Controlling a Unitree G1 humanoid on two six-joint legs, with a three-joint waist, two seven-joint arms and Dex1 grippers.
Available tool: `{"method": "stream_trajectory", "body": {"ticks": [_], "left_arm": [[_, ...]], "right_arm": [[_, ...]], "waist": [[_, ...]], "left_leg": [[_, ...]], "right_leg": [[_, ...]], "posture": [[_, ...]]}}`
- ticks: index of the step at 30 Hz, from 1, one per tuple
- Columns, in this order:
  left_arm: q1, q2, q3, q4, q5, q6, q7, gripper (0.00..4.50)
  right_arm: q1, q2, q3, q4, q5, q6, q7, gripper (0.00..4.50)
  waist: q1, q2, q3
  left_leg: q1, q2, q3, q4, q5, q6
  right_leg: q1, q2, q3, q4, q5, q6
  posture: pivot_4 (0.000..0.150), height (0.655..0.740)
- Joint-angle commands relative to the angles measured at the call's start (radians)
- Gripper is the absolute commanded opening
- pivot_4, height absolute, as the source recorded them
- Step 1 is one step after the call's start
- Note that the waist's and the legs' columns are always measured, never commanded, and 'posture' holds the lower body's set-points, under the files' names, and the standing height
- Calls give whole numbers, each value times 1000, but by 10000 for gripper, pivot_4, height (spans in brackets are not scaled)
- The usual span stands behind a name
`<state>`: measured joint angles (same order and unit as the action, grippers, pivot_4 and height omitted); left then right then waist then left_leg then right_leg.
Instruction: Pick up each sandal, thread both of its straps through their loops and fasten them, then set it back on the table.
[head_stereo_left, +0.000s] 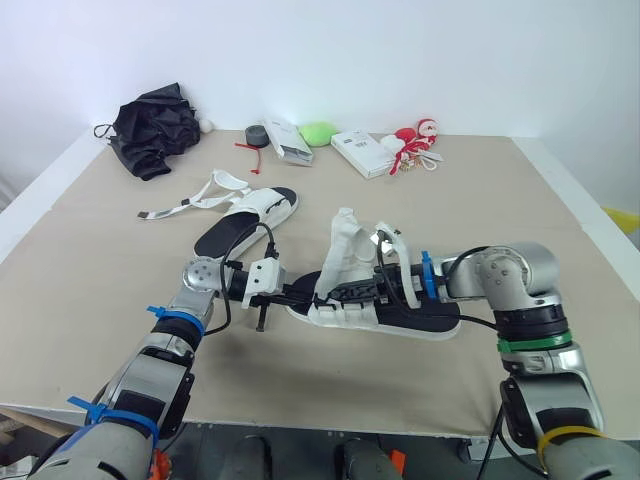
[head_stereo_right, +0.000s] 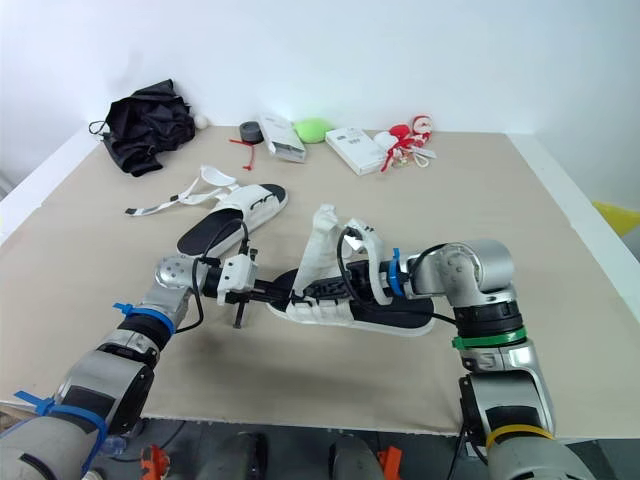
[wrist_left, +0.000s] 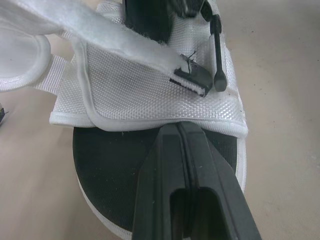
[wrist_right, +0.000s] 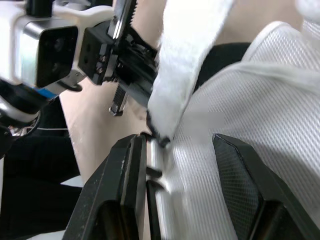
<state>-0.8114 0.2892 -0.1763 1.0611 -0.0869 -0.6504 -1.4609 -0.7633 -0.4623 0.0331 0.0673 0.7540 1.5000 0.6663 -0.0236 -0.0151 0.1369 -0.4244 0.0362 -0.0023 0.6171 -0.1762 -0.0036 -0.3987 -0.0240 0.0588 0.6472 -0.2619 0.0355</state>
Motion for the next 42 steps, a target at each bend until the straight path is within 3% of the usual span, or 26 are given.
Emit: {"method": "stream_trajectory", "body": {"ticks": [1, 9, 11, 16, 25, 34, 42], "left_arm": [[73, 15, -67, 91, 102, 58, -1, 0], [75, 20, -65, 89, 101, 59, 1, 0], [74, 22, -64, 90, 101, 58, 2, 0], [74, 23, -64, 89, 100, 58, 4, 0], [68, 21, -64, 91, 101, 60, 9, 0], [69, 19, -66, 94, 102, 61, 6, 0], [81, 17, -64, 93, 101, 59, 12, 0]], "right_arm": [[-31, 54, -29, 0, 4, 8, -27, 23458], [-30, 114, -26, -16, 8, 15, -40, 23458], [-29, 116, -24, -21, 7, 13, -39, 19629], [-28, 120, -41, -30, 14, 2, -36, 450], [-30, 116, -40, -36, 13, -1, -28, 450], [-141, -245, 67, 99, -34, -88, 241, 450], [-155, -282, 143, 65, -9, -25, 329, 450]], "waist": [[0, 0, 0], [0, 0, 0], [0, 0, 0], [-1, 0, 0], [-1, 0, 0], [0, 0, 2], [0, 0, 1]], "left_leg": [[0, 0, 0, 0, 0, 0], [0, 0, 0, 0, 0, 0], [0, 0, 0, 0, 0, 0], [0, 1, -1, 0, 0, 0], [0, 1, -1, 0, 0, 0], [-2, -4, 2, 0, 0, 0], [-1, -4, 1, -1, -1, 0]], "right_leg": [[0, 0, 0, 0, 0, 0], [0, 0, 0, 0, 0, 0], [0, 0, 0, 0, 0, 0], [0, 1, -1, 0, 0, -1], [0, 1, 0, 0, 0, -1], [-4, -6, 0, 0, 0, 0], [-4, -7, -2, 0, 0, 0]], "posture": [[1500, 7400], [1500, 7400], [1500, 7400], [1500, 7400], [1500, 7400], [1500, 7400], [1500, 7400]]}}
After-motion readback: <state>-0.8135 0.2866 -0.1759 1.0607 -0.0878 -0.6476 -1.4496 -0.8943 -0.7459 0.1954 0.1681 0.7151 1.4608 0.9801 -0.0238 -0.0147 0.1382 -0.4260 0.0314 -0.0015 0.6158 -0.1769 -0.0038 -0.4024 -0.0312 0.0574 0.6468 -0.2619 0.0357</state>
